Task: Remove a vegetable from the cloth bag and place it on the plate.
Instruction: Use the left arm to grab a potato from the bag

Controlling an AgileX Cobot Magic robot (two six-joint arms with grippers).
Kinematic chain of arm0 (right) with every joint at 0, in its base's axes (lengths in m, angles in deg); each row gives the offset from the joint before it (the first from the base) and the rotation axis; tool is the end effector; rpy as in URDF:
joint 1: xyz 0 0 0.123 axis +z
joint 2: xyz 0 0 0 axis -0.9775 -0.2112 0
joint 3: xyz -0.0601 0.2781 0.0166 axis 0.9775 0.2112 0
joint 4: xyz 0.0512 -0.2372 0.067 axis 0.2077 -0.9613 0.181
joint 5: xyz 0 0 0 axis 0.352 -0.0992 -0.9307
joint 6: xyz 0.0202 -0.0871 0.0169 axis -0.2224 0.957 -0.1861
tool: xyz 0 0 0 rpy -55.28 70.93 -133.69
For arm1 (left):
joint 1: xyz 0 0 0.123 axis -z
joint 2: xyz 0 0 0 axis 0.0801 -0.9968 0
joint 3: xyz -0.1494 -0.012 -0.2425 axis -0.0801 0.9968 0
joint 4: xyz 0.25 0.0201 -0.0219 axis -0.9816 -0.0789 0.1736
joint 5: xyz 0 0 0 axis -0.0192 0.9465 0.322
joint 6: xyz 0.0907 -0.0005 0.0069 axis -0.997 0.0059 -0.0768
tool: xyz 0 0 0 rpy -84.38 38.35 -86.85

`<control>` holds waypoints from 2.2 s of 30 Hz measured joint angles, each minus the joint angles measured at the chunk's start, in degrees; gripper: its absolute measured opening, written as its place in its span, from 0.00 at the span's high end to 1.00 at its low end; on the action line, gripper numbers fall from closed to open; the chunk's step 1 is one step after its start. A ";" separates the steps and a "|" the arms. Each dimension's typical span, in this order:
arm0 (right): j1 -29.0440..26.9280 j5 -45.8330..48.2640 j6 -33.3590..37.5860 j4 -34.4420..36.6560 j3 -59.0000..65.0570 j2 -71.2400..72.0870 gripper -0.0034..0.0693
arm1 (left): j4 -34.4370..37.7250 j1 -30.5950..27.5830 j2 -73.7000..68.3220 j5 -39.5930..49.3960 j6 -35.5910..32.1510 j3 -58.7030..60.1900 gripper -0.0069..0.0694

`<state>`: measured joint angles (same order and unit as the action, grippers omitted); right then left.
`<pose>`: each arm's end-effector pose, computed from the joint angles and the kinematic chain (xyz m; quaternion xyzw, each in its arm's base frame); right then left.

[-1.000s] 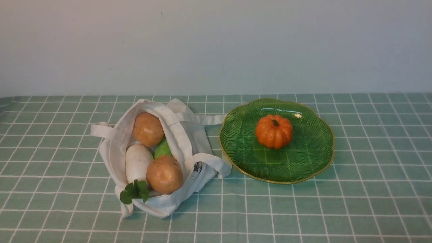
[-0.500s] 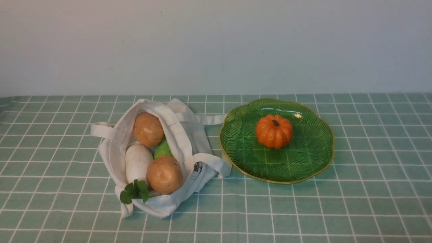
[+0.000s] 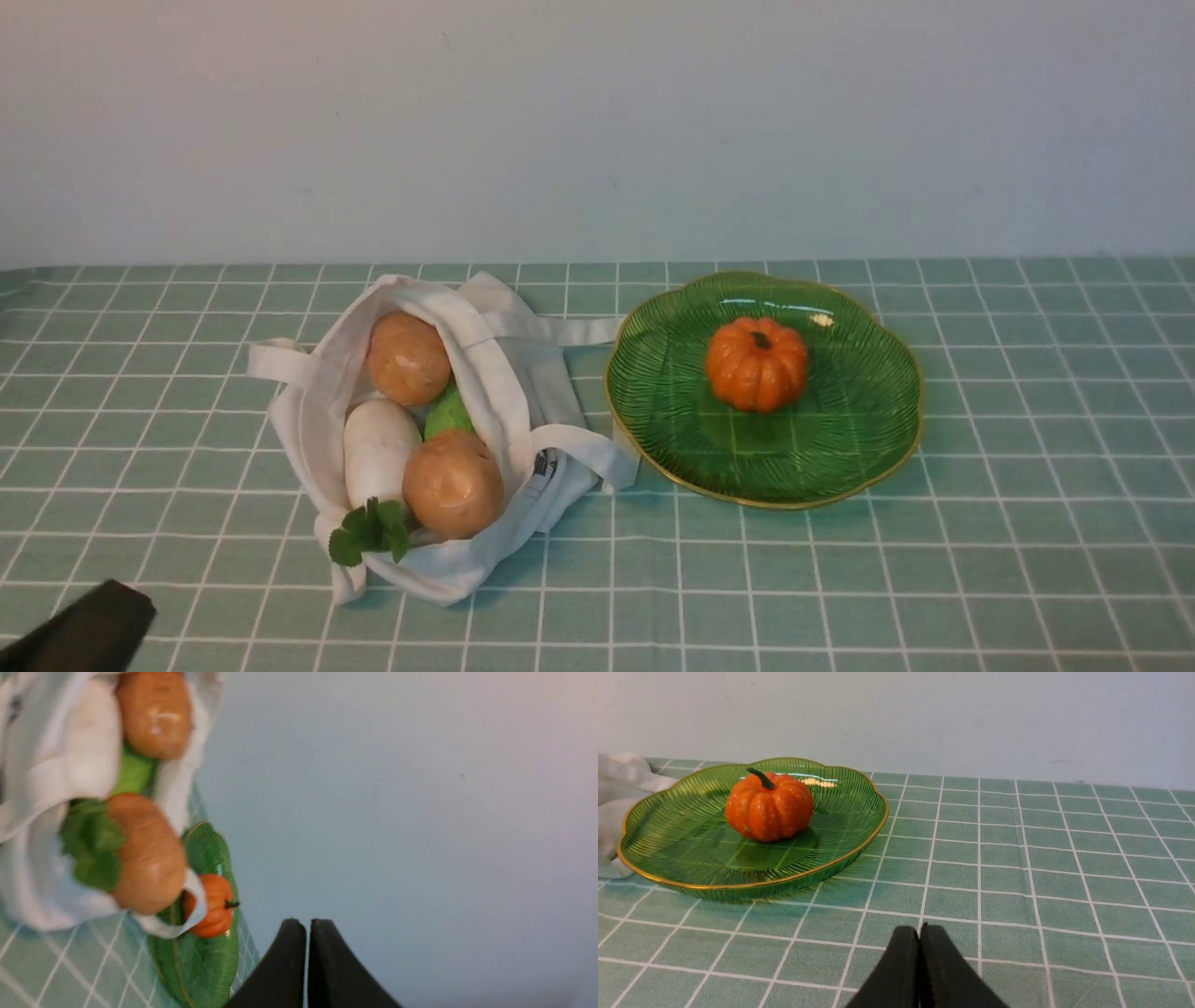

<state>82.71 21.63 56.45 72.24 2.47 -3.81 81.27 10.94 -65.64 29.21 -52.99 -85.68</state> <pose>0.0527 0.0051 0.1726 -0.0362 0.8007 0.0284 0.5973 0.0466 -0.0248 0.2301 -0.3400 0.5961 -0.5440 0.4828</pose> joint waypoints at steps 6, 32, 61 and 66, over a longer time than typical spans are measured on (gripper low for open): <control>0.00 0.00 0.00 0.00 0.00 0.00 0.97 | -7.77 0.00 -15.80 18.39 -17.37 -15.58 0.92; 0.00 0.00 0.05 0.00 0.00 0.00 0.97 | -56.17 18.80 -94.00 54.19 -7.37 -68.02 0.60; 0.00 0.00 0.05 0.00 0.00 0.00 0.97 | -64.47 19.49 -107.91 42.30 7.58 -70.96 0.17; 0.00 0.00 0.05 0.00 0.00 0.00 0.97 | -68.37 19.49 -106.43 50.84 6.61 -73.98 0.17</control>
<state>82.71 21.63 56.50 72.24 2.47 -3.81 12.90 30.43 -172.07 80.05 -46.39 -159.66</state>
